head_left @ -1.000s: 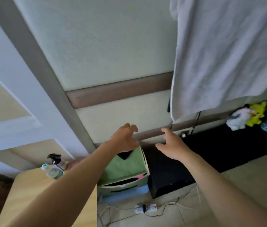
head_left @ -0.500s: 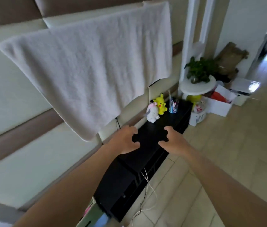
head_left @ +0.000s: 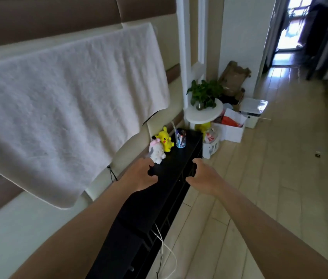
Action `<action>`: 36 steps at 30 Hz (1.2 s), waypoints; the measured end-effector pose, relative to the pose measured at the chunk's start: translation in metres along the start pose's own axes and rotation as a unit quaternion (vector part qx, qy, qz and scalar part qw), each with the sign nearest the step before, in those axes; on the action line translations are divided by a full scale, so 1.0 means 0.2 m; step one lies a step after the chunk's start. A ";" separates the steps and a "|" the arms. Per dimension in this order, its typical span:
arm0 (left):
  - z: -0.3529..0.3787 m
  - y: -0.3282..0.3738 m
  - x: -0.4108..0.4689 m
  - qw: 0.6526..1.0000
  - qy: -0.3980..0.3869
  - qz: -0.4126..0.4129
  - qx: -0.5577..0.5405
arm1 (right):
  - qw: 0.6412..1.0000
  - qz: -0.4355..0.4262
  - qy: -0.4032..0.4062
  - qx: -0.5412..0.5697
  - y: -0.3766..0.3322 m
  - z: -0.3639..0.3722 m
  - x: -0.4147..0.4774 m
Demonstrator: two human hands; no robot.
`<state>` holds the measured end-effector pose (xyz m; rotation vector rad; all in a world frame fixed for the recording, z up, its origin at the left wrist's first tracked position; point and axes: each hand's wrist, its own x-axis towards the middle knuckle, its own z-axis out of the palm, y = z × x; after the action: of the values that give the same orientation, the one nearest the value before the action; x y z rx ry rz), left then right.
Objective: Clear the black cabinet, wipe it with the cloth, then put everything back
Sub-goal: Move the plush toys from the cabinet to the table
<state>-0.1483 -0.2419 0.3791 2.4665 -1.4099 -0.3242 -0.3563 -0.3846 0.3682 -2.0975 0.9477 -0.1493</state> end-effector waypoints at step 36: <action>0.45 -0.86 1.85 0.966 -0.061 -0.194 -0.162 | 0.986 0.043 -0.159 -0.026 0.09 0.34 2.40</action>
<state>0.1447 -0.4902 0.2150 2.4573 -0.8174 -0.7370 0.0023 -0.6724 0.2119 -2.0450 0.8517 0.2508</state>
